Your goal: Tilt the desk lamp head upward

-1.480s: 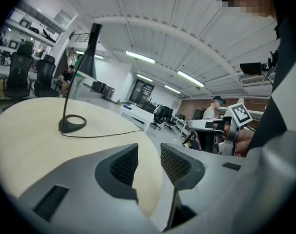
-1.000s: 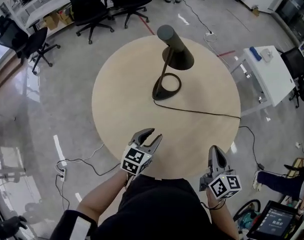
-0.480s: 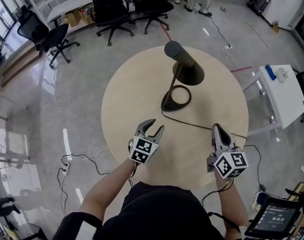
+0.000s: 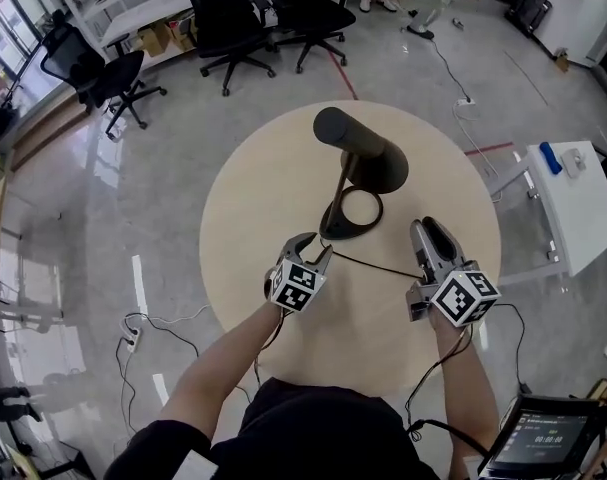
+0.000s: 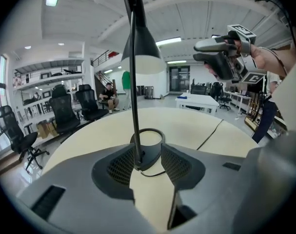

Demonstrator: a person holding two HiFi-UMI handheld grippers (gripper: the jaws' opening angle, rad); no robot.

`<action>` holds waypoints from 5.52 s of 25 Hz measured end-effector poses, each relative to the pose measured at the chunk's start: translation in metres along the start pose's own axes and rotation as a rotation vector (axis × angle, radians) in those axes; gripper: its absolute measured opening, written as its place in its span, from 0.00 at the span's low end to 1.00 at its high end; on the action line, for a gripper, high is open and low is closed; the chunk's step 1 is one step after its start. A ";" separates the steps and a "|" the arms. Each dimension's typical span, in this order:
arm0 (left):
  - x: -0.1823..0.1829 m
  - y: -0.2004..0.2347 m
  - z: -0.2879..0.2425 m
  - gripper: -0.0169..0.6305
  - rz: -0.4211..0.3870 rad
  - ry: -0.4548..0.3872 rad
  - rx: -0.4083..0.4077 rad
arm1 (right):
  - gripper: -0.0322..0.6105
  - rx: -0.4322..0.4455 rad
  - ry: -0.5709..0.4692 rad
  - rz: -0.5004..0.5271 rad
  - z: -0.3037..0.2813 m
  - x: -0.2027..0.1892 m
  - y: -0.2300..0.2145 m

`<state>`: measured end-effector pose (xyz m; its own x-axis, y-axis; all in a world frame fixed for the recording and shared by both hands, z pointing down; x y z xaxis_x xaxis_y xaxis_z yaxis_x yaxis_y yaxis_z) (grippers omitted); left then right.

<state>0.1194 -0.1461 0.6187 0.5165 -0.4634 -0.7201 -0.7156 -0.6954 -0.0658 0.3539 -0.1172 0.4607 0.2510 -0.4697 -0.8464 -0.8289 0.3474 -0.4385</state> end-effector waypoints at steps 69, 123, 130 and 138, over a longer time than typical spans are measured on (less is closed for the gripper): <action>0.241 0.068 0.221 0.37 -0.076 -0.543 -0.101 | 0.28 0.389 -0.129 -0.502 -0.086 0.055 -0.063; 0.221 0.069 0.186 0.35 -0.170 -0.236 -0.157 | 0.27 0.171 -0.175 0.059 -0.025 0.166 -0.045; 0.217 0.071 0.179 0.35 -0.163 -0.240 -0.161 | 0.27 0.133 -0.172 0.137 -0.022 0.177 -0.036; 0.211 0.074 0.172 0.35 -0.145 -0.261 -0.165 | 0.27 0.102 -0.172 0.238 -0.018 0.191 -0.022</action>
<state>0.0949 -0.2008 0.3427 0.4543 -0.2119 -0.8653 -0.5469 -0.8331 -0.0831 0.4113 -0.2291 0.3146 0.1436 -0.2243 -0.9639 -0.8220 0.5154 -0.2423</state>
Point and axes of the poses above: the fingertips, and each gripper's own axes: z backward along the fingers, y to its left, x out of its top, the point moved 6 cm from there along z, backward along the fingers, and after that the axes turned 11 degrees about y, right-handed, at the moved point
